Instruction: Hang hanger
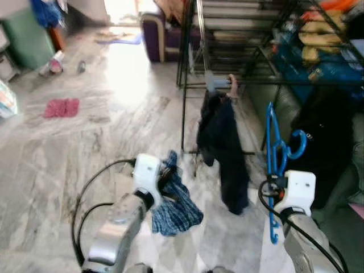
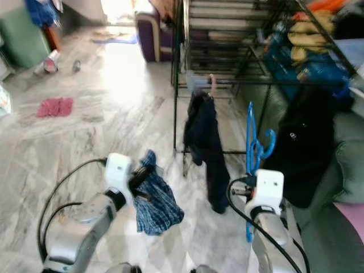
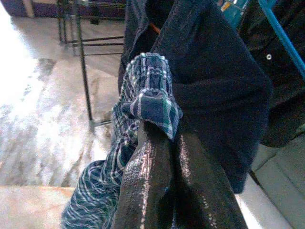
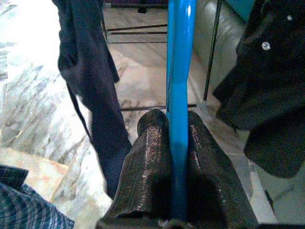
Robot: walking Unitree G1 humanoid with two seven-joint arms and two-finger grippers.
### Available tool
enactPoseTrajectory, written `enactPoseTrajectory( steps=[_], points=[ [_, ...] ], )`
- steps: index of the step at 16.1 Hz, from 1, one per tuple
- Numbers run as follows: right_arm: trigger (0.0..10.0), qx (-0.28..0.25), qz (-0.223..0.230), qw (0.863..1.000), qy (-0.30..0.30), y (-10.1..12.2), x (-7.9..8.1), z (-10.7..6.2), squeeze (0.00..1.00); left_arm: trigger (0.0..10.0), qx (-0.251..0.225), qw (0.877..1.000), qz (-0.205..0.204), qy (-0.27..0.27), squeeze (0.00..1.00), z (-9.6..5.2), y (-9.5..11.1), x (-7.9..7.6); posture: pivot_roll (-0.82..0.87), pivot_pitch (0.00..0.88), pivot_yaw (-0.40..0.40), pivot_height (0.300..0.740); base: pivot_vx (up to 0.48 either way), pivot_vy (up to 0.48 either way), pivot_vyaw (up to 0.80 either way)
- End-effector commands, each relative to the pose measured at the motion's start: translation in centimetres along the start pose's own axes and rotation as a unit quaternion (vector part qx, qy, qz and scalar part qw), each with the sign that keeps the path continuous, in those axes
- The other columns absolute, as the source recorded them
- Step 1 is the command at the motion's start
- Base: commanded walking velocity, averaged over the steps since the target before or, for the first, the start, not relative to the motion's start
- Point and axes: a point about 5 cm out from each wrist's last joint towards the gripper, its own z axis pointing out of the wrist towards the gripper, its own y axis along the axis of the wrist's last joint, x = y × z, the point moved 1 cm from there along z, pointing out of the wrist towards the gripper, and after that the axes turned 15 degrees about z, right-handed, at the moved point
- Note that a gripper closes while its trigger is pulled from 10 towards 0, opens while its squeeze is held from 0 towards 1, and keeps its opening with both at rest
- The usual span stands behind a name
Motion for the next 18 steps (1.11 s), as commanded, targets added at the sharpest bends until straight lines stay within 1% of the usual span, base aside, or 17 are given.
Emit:
enactPoseTrajectory(
  steps=[1,7,9,14,16,18],
  points=[
    [10.0,-0.004,-0.001,1.000,-0.005,0.24,-0.20,-0.03,0.00,10.0,-0.006,1.000,0.004,-0.006,0.00,0.07,0.28,-0.46,-0.05,0.091,-0.013,0.740,-0.322,0.000,0.00],
    [10.0,-0.013,0.010,1.000,-0.006,0.24,-0.23,-0.13,0.00,10.0,-0.004,1.000,0.010,-0.020,0.00,0.01,0.23,-0.62,-0.05,0.093,-0.008,0.740,-0.381,0.000,0.00],
    [10.0,-0.003,0.010,1.000,-0.012,0.02,-0.46,-0.03,0.00,10.0,-0.003,1.000,0.012,-0.022,0.00,0.01,0.18,-0.74,-0.05,0.095,-0.009,0.740,-0.399,0.000,0.00],
    [10.0,-0.004,0.014,1.000,-0.009,0.00,-0.31,0.09,0.00,10.0,-0.003,0.999,0.017,-0.030,0.00,0.02,0.16,-1.01,-0.05,0.095,-0.009,0.740,-0.400,0.000,-0.80],
    [10.0,-0.003,0.017,1.000,-0.007,0.00,-0.27,0.16,0.00,10.0,-0.003,0.999,0.018,-0.031,0.00,0.07,0.19,-1.02,-0.05,0.095,-0.009,0.740,-0.399,0.000,-0.47],
    [10.0,-0.007,0.021,1.000,0.002,0.14,-0.02,0.18,0.00,10.0,-0.010,0.999,0.016,-0.034,0.00,0.11,0.33,-1.03,-0.05,0.094,-0.009,0.740,-0.165,0.000,0.00]
  ],
)
